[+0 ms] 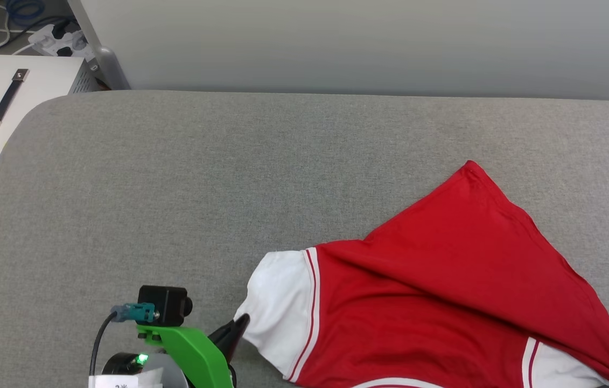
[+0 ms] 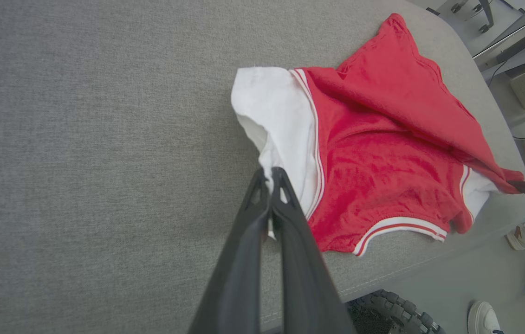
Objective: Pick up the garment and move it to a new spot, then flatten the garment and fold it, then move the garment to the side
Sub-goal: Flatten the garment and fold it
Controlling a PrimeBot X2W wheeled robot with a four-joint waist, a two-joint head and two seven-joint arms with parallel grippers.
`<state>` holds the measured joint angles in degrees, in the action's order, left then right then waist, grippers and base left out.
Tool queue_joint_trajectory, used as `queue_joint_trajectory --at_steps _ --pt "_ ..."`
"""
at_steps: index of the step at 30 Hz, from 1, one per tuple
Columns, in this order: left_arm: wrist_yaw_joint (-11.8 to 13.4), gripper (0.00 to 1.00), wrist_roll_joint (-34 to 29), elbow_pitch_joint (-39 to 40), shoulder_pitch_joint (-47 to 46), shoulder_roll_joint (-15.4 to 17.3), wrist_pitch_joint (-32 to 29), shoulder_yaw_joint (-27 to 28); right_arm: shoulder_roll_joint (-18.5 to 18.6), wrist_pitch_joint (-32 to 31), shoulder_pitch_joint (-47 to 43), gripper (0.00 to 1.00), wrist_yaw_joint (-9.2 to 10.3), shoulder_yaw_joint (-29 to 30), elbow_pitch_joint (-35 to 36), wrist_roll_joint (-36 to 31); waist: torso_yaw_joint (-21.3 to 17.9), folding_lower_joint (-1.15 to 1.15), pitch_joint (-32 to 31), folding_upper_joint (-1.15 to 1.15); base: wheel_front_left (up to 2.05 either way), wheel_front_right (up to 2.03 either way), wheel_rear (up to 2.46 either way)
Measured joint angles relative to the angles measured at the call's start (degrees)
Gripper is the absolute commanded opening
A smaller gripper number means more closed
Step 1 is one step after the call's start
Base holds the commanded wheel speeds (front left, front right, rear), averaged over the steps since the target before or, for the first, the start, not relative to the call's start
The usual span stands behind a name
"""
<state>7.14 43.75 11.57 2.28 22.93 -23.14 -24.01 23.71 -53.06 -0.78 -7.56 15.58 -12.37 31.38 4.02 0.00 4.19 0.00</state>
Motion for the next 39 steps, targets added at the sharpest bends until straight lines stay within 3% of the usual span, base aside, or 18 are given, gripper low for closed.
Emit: queue_joint_trajectory --at_steps 5,6,7,12,16,22,33,39 --pt "0.0 0.00 0.2 -0.2 0.0 0.0 0.0 -0.1 -0.3 0.2 -0.3 0.00 0.00 0.1 0.4 -0.6 -0.2 0.00 0.2 0.00 0.00 0.00 0.00" --pt "0.0 0.00 0.2 -0.2 -0.1 0.0 0.0 -0.1 -0.2 0.2 -0.3 0.87 0.00 -0.2 0.7 -0.8 -0.2 0.00 0.3 0.00 0.00 0.00 0.00" --pt "0.0 0.00 0.2 -0.2 -0.1 0.0 0.0 -0.1 0.0 0.2 -0.3 1.00 0.00 -0.5 1.2 -1.0 -0.2 0.00 0.3 0.00 0.00 0.00 0.00" --pt "0.0 0.00 -0.2 0.0 -0.2 0.2 0.0 -0.5 1.6 -1.0 0.0 1.00 0.02 -1.6 4.7 -0.9 0.0 0.00 0.7 0.00 0.00 0.00 0.00" --pt "0.1 0.00 -0.7 1.1 -0.3 0.2 0.2 -1.2 3.3 -5.4 2.8 1.00 0.02 -3.3 10.8 1.0 0.9 0.00 1.1 0.00 0.00 0.00 0.00" --pt "0.2 0.00 -2.4 3.8 -2.8 0.2 0.2 -1.8 4.0 -12.6 14.0 1.00 0.02 -7.2 17.7 1.1 2.7 0.00 4.2 0.00 0.00 0.00 0.00" --pt "-1.2 0.00 -3.1 4.3 -6.9 -1.5 0.9 -3.6 2.1 -17.9 34.1 1.00 0.02 -12.9 7.3 -5.2 7.7 0.00 11.4 0.00 0.00 0.00 0.00" --pt "-2.4 0.00 -3.9 4.1 -9.3 -1.8 0.9 -4.8 3.7 -17.9 39.2 1.00 0.02 -14.2 0.2 -8.6 10.7 0.00 15.3 0.00 0.00 0.00 0.00"
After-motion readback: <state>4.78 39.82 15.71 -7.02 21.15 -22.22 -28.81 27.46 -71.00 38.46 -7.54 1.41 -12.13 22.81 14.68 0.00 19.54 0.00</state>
